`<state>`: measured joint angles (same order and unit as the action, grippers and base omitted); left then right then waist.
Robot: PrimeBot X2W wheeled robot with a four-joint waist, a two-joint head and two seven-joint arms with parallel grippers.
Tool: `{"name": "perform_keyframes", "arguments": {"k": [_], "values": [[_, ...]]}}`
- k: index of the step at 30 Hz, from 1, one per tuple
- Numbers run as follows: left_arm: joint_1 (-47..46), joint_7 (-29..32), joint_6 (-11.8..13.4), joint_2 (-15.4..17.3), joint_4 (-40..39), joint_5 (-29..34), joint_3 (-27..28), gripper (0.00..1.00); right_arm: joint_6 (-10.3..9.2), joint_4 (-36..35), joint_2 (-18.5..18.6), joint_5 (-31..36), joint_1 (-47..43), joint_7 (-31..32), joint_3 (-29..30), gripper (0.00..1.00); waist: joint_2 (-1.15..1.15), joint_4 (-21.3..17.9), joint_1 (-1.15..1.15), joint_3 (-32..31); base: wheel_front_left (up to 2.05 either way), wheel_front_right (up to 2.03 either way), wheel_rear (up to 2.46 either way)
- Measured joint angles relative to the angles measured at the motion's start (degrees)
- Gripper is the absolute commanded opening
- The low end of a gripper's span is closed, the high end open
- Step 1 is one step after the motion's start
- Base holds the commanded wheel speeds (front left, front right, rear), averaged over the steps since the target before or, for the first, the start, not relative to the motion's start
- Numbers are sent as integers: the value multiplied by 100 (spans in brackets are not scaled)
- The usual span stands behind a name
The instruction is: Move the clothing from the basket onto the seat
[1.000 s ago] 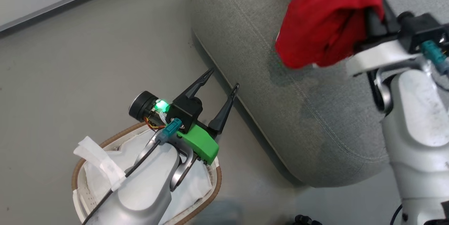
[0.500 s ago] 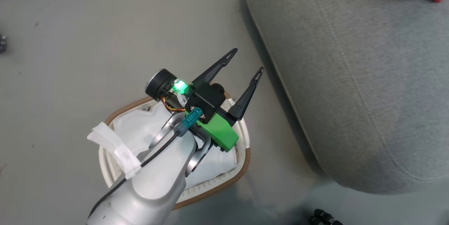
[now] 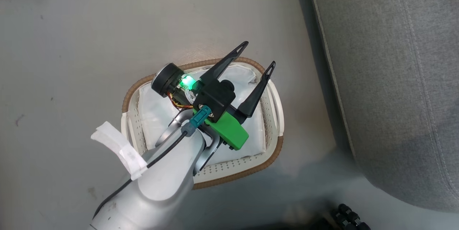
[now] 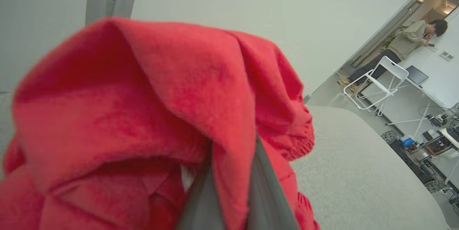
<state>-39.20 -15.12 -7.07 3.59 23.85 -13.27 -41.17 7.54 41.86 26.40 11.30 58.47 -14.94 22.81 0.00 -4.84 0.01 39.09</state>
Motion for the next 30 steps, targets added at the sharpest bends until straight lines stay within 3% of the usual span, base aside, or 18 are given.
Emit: {"name": "perform_keyframes", "arguments": {"k": [7,8,9,10,11,21,30], "values": [[-37,0,0,-4,62,47,48,100,0,36,-252,78,-165,-7,83,0,0,3,0,175,0,0,0],[-42,0,0,-5,69,47,55,100,-1,4,-285,77,-200,-7,96,16,0,-15,0,170,0,0,0],[-43,0,-1,-5,76,45,67,100,-1,-45,-316,77,-254,-7,101,42,0,-37,0,157,0,0,0],[-43,0,-4,-8,65,23,81,100,-1,-92,-350,76,-305,-7,100,51,0,-57,0,136,0,0,0],[-44,-1,-4,-13,63,9,94,100,0,-145,-385,76,-363,-7,97,100,0,-77,0,111,0,0,0],[60,0,-18,-38,101,-260,285,100,0,-599,-755,-25,-1046,-7,-162,100,0,-246,0,-316,0,0,0],[376,-1,7,-57,57,-478,760,100,-1,-859,-850,-73,-1463,-7,-552,100,0,-280,-1,-983,0,0,0]]}}
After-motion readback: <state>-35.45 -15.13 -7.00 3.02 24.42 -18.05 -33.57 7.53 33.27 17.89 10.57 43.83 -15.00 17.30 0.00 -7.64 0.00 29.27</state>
